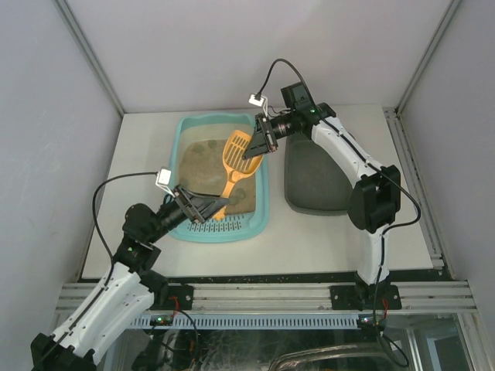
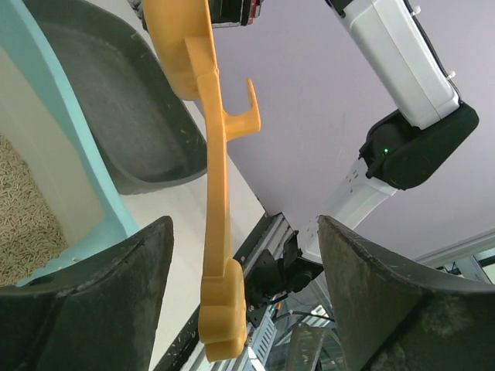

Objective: Clean the litter box

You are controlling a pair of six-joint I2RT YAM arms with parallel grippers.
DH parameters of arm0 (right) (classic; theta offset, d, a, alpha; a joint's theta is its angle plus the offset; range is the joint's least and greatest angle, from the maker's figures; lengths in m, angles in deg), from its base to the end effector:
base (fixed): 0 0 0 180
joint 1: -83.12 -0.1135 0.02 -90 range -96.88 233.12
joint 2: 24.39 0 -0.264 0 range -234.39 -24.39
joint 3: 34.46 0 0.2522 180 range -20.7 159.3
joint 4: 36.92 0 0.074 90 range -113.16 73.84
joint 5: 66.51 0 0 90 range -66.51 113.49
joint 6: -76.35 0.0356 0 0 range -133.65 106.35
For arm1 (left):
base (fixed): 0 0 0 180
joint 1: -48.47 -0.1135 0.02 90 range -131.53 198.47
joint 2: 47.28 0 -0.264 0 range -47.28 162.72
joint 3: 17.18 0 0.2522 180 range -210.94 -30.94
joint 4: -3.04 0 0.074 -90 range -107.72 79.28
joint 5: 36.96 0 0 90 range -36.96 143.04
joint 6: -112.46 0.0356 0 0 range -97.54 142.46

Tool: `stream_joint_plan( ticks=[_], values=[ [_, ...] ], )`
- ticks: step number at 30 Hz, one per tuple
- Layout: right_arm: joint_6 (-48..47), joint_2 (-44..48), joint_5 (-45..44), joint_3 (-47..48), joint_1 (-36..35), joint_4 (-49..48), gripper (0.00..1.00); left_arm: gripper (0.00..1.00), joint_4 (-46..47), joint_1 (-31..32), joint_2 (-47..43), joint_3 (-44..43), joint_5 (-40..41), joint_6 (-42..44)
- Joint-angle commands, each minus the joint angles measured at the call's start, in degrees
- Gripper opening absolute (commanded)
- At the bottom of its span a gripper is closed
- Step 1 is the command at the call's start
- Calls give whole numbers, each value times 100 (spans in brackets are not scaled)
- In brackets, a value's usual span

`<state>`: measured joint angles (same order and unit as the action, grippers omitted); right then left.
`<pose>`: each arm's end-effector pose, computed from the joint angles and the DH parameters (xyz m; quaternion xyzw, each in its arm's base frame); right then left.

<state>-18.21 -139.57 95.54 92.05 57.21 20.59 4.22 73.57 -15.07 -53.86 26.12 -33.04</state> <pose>0.3796 0.2220 0.3407 -0.4089 0.6663 0.5921 0.1955 0.1320 -0.0796 0.2843 -0.0047 0.6753 -0.5854 0.4486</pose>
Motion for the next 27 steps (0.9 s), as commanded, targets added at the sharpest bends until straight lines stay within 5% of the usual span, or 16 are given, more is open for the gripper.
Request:
stream_joint_plan(
  ticks=[1,13,25,27],
  values=[
    [-70,144,34,25,-17,-67,0,79,401,-41,73,130,-66,-128],
    [-59,87,-48,35,-36,-74,0,76,-249,-33,141,161,20,300],
    [-157,-21,-185,57,-224,42,0,15,-558,-14,535,-207,-14,672],
    [-218,-34,-221,68,-268,93,0,12,-570,-17,561,-286,-47,725]
  ],
)
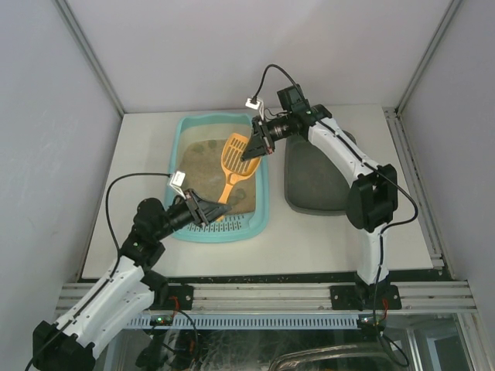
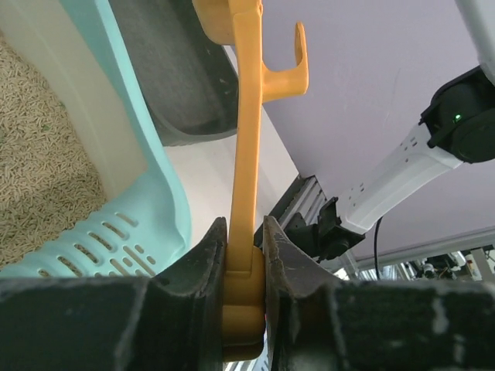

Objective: Clean the litter box

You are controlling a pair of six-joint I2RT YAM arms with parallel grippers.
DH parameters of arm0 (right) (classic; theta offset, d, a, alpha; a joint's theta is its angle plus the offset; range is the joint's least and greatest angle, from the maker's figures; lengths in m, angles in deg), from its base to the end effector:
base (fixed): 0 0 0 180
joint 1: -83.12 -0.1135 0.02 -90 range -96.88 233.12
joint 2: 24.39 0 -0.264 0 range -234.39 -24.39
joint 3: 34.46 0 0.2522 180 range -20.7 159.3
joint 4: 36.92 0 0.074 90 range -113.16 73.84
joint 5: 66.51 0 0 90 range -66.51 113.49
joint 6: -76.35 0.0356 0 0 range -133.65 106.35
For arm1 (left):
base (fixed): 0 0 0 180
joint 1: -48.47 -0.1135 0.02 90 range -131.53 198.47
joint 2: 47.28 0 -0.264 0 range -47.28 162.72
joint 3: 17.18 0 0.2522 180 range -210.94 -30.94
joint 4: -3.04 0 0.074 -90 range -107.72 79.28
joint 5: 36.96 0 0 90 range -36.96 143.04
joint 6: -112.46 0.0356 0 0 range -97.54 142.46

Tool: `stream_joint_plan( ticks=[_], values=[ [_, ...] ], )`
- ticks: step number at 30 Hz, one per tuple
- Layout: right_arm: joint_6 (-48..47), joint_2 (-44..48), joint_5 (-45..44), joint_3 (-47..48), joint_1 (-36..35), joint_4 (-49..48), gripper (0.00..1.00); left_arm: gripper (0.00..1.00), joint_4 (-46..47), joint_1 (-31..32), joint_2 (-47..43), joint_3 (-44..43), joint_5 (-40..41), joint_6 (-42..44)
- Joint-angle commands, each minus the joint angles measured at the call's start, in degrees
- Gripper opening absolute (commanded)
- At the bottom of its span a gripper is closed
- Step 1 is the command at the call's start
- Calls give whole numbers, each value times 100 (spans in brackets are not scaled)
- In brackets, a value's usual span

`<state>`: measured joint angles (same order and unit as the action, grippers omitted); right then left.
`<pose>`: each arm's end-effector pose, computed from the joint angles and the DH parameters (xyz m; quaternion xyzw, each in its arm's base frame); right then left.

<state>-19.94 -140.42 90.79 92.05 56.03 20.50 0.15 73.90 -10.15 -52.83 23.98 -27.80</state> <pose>0.3801 0.2313 0.3325 -0.4172 0.6833 0.5621 0.2074 0.1429 -0.0871 0.2583 0.0139 0.7301 -0.5490 0.4066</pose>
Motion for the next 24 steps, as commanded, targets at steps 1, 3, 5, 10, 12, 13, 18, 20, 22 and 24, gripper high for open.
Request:
stream_joint_plan(
  ticks=[1,3,5,10,12,13,18,20,22,24],
  values=[
    [-51,40,236,61,-172,121,0,12,-176,-47,86,-437,152,240],
    [-48,0,233,55,-201,125,0,2,-239,-54,120,-559,121,341],
    [-72,-38,108,94,-229,161,0,0,-437,-47,154,-687,173,410],
    [-378,155,-460,447,-87,554,50,0,-1996,-55,290,-1585,1131,898],
    [-300,454,-727,483,126,532,99,0,-3069,-58,732,-2308,1506,1498],
    [-247,631,-841,474,249,500,100,0,-3482,-57,917,-2600,1745,1690],
    [139,1942,-1528,-471,1021,-285,100,0,-4376,-184,1576,-3505,2852,2102],
    [354,2280,-1637,-911,1364,-581,100,0,-4556,-236,2032,-3839,2962,2251],
    [616,2423,-1846,-1253,1644,-804,100,0,-4650,-249,2471,-4119,2905,2420],
    [840,2463,-2086,-1550,1813,-1029,100,0,-4663,-249,2863,-4297,2838,2551]
  ],
)
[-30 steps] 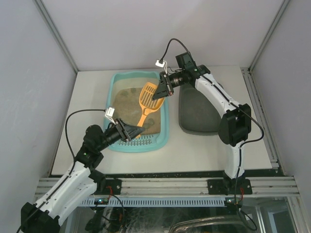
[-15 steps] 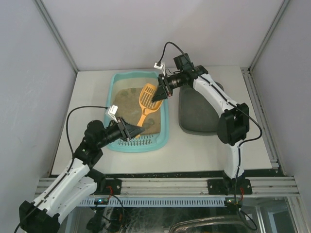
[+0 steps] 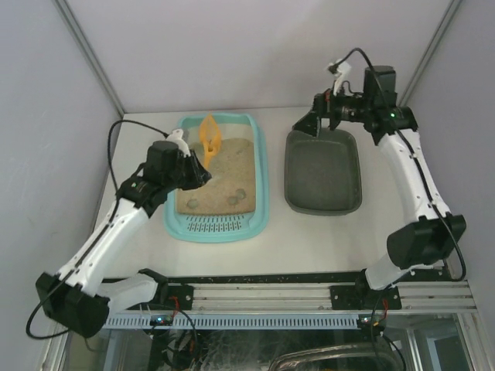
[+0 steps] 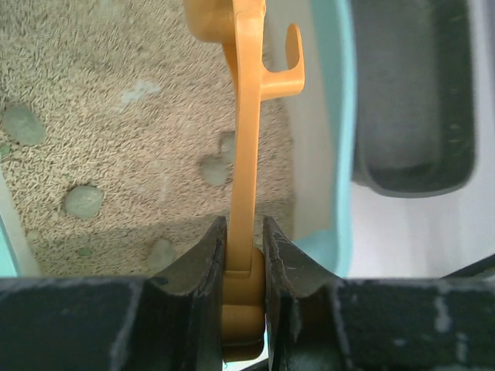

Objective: Clean the litter box

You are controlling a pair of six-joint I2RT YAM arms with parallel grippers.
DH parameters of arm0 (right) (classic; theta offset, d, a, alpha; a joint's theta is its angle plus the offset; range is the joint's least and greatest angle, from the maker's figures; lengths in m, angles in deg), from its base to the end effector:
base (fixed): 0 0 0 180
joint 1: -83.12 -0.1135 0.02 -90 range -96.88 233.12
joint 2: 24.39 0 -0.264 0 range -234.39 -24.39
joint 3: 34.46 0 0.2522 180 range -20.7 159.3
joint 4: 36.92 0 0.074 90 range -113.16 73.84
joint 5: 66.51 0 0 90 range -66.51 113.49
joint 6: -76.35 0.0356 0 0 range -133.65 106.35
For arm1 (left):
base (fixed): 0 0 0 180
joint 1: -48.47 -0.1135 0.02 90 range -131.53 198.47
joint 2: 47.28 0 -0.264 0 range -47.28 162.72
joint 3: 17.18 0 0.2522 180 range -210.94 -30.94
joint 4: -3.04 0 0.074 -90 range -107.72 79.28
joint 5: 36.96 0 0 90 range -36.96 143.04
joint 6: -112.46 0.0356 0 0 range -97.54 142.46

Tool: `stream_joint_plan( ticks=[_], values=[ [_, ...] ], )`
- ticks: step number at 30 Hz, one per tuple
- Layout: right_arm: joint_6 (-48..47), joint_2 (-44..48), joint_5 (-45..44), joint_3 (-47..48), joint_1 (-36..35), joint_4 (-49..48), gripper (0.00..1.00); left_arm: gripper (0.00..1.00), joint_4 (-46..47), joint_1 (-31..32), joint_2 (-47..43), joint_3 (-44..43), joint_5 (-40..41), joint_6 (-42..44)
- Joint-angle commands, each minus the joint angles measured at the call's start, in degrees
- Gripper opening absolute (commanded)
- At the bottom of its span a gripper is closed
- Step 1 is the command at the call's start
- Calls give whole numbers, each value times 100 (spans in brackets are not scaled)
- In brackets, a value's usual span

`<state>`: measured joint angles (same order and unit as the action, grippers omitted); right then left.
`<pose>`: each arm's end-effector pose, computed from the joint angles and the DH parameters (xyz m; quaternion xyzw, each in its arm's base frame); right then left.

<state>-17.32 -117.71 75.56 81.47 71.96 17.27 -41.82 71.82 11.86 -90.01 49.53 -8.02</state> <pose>0.3377 0.0953 0.4238 -0.3136 0.7501 0.4109 0.4125 0.2042 -0.0905 0.3431 -0.0391 0.8699 -0.2460 0.4257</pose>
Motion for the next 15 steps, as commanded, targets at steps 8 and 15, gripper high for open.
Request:
stream_joint_plan(
  ticks=[8,15],
  values=[
    [923,-309,-1666,-781,-40,-1513,100,0,-191,-46,1885,-963,353,872],
    [1444,-1274,-1857,-353,-244,-1946,100,0,-86,-55,2546,-1128,605,1085]
  ],
)
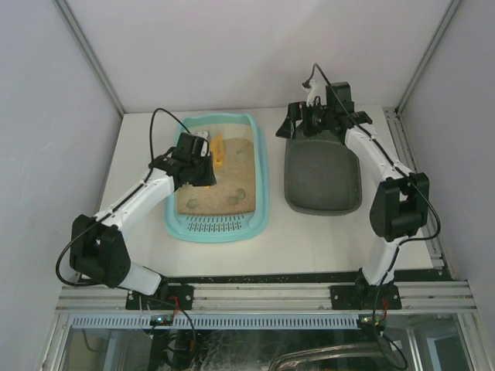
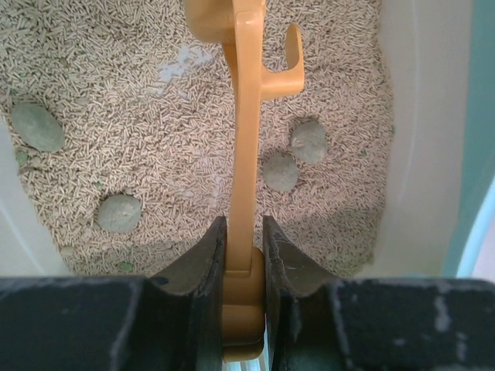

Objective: Clean the litter box

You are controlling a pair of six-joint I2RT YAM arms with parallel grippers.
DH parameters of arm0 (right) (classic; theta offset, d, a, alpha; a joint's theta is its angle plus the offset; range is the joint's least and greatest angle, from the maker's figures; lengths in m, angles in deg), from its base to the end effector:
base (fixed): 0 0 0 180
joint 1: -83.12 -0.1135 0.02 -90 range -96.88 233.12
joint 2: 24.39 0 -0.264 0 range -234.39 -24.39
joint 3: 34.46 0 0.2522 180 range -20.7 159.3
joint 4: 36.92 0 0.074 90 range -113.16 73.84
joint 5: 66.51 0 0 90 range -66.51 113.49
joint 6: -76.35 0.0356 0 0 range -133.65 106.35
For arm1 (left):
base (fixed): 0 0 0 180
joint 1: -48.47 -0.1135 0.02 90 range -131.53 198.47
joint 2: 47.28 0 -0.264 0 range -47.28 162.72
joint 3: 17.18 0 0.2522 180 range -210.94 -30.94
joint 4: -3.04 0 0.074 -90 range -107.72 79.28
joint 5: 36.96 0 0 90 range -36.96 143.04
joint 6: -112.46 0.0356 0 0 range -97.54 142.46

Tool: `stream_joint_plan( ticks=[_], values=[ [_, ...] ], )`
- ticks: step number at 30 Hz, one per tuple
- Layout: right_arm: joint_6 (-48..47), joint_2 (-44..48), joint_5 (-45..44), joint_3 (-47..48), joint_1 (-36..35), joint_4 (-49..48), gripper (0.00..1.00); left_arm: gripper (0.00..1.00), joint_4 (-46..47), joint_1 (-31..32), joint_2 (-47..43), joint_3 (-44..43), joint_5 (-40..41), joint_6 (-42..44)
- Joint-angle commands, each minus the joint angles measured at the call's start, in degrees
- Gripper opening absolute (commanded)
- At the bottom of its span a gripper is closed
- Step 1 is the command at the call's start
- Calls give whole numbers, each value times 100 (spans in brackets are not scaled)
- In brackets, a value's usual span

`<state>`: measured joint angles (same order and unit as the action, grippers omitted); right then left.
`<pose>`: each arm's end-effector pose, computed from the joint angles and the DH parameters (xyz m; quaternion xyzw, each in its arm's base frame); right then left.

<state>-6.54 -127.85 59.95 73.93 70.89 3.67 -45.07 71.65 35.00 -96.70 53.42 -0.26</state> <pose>0.4022 0.1088 0.3321 -0.1804 0.8378 0.3472 0.3808 0.2810 -0.1201 0.2779 0.0027 0.9423 -0.1277 0.3096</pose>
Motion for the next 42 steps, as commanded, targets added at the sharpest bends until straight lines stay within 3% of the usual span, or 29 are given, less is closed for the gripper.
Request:
stream_joint_plan(
  ticks=[1,21,34,36,42],
  values=[
    [392,-351,-335,404,-172,-654,100,0,258,-34,336,-480,203,316],
    [741,-1401,-309,1049,-556,-732,100,0,582,4,1958,-1436,-718,414],
    [1010,-1998,-563,1251,-794,-238,100,0,-157,354,2003,-1380,308,739],
    [1184,-1994,-351,1146,-807,-358,100,0,-190,413,2059,-1447,167,796],
    [1601,-1877,254,897,-803,-746,100,0,-80,420,2154,-1519,-1254,899]
  ],
)
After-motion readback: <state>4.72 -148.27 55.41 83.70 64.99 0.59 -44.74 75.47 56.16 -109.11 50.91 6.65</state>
